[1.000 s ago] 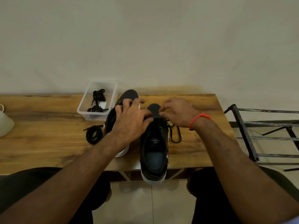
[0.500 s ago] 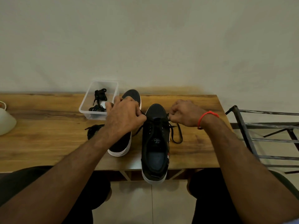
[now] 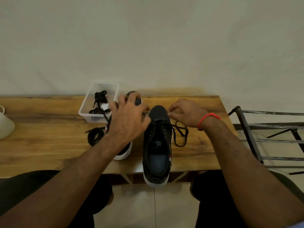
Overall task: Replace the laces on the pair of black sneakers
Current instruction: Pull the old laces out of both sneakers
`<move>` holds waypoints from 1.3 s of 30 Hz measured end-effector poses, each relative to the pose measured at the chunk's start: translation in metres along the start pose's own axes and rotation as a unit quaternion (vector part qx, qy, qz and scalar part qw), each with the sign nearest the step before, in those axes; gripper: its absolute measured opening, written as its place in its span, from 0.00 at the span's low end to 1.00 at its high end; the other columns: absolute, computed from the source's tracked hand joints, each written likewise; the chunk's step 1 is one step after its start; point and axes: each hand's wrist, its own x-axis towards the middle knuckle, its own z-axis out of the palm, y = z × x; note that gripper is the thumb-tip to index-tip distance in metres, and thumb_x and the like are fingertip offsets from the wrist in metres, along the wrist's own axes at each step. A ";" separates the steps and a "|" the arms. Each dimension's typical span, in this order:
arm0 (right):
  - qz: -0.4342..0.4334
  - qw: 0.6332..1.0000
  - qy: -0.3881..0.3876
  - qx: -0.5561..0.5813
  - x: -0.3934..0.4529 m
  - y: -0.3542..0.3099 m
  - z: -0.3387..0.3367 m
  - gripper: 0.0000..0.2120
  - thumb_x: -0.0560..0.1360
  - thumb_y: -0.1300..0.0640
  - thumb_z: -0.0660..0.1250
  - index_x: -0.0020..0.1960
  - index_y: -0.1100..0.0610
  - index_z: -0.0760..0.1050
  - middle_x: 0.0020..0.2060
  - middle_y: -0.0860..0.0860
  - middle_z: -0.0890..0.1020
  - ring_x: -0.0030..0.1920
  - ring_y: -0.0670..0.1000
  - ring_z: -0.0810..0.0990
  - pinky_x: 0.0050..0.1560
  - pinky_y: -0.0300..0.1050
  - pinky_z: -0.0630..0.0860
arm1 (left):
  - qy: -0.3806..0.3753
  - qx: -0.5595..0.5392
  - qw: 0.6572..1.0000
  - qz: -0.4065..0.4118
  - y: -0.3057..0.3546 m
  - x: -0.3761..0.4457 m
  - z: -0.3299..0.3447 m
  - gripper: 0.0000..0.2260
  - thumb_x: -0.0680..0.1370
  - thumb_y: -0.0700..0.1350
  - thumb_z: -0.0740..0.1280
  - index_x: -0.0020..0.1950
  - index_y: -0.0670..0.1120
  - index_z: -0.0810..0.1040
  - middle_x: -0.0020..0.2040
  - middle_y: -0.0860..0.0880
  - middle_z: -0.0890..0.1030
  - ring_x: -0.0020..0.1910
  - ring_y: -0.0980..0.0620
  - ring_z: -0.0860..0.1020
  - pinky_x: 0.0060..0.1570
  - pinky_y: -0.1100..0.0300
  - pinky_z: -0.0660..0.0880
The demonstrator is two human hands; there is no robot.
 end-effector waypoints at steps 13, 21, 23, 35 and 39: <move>-0.014 0.996 -0.004 -0.090 0.002 -0.027 0.032 0.08 0.81 0.47 0.62 0.55 0.48 0.77 0.64 0.47 0.72 0.66 0.55 0.66 0.65 0.60 0.65 | -0.056 -0.019 0.998 0.032 0.010 -0.004 0.020 0.12 0.79 0.59 0.66 0.60 0.60 0.81 0.70 0.56 0.70 0.69 0.47 0.60 0.60 0.46 0.60; 0.002 0.996 -0.018 -0.093 0.004 -0.025 0.036 0.12 0.81 0.45 0.62 0.59 0.47 0.78 0.67 0.47 0.72 0.68 0.55 0.65 0.65 0.61 0.64 | -0.052 -0.049 0.997 0.032 0.008 -0.004 0.020 0.09 0.79 0.57 0.67 0.58 0.60 0.82 0.69 0.57 0.71 0.68 0.48 0.60 0.59 0.47 0.59; -0.005 0.996 -0.019 -0.088 0.005 -0.025 0.033 0.10 0.81 0.45 0.62 0.56 0.48 0.78 0.65 0.47 0.72 0.67 0.55 0.65 0.64 0.61 0.64 | -0.049 -0.053 0.997 0.028 0.007 -0.003 0.019 0.09 0.79 0.57 0.67 0.56 0.60 0.83 0.69 0.58 0.72 0.68 0.48 0.61 0.58 0.47 0.59; 0.038 0.998 0.019 0.055 -0.001 0.001 -0.007 0.10 0.78 0.51 0.67 0.42 0.57 0.78 0.46 0.54 0.81 0.47 0.53 0.79 0.51 0.53 0.80 | -0.019 -0.093 0.994 -0.047 -0.003 0.004 0.011 0.09 0.75 0.55 0.65 0.39 0.52 0.72 0.50 0.55 0.75 0.61 0.49 0.68 0.58 0.46 0.61; 0.070 0.994 0.048 0.073 -0.007 0.021 -0.024 0.09 0.79 0.52 0.67 0.44 0.57 0.77 0.43 0.53 0.81 0.45 0.51 0.79 0.43 0.43 0.74 | -0.003 -0.121 0.990 -0.072 -0.008 0.006 0.007 0.11 0.75 0.54 0.65 0.36 0.50 0.72 0.46 0.54 0.76 0.57 0.50 0.68 0.55 0.49 0.58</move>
